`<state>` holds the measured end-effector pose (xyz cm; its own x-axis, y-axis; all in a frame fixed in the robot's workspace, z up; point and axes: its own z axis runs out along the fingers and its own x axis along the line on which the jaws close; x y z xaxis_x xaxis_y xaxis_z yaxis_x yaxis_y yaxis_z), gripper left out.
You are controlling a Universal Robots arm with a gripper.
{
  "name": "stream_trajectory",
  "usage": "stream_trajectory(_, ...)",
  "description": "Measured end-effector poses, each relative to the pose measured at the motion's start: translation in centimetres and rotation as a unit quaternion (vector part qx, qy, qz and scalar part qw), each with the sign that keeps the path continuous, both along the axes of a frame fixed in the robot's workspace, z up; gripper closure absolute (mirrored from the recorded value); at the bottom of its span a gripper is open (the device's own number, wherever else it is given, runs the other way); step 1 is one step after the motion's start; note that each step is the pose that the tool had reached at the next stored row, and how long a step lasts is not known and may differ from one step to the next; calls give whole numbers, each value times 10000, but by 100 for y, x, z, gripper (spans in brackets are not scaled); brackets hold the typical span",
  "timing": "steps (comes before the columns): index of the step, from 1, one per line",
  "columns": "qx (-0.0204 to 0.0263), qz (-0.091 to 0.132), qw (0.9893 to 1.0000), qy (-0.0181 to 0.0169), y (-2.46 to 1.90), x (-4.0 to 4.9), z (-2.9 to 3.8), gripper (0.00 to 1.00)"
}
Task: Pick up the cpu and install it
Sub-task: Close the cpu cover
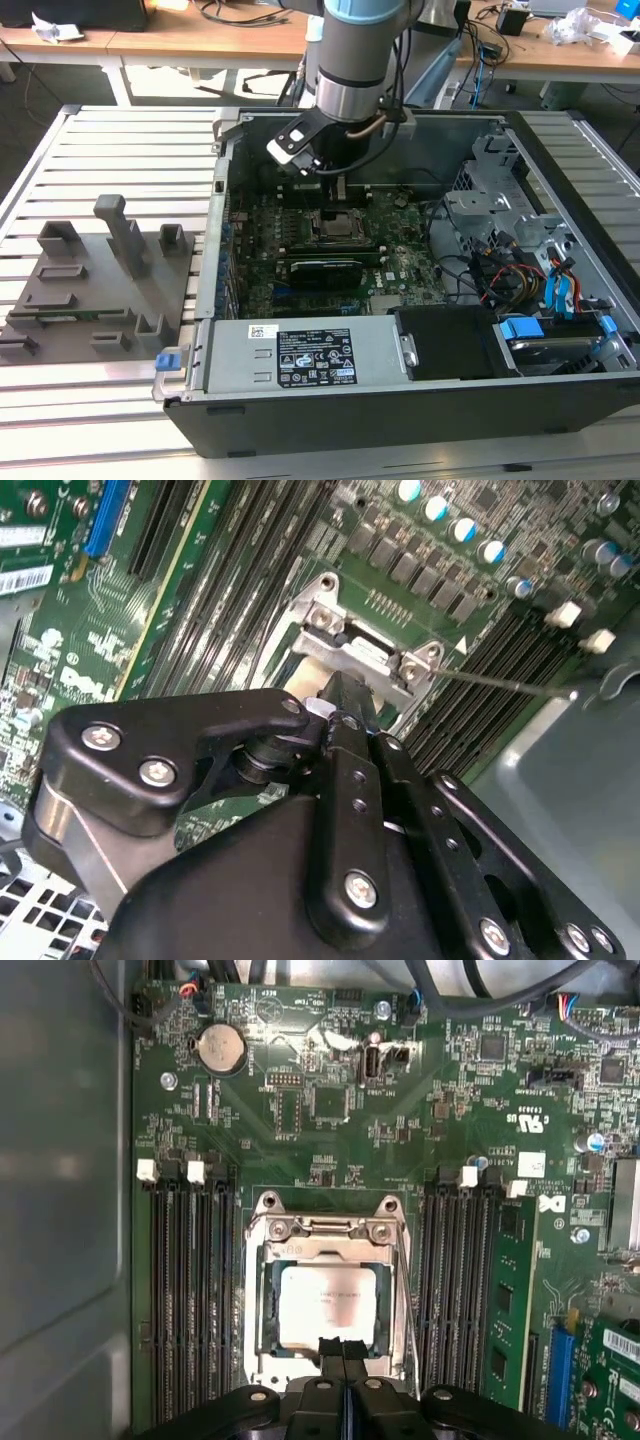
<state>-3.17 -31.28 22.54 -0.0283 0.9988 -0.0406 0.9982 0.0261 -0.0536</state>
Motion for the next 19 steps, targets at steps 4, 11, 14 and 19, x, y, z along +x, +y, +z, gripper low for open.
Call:
stream_trajectory(4,-1,0,10000,0,0,-32,-51,89)
stream_trajectory(11,-1,0,10000,0,0,-47,-159,89)
stream_trajectory(14,-1,0,10000,0,0,-52,-181,89)
stream_trajectory(19,-1,-1,10000,0,0,-27,-202,89)
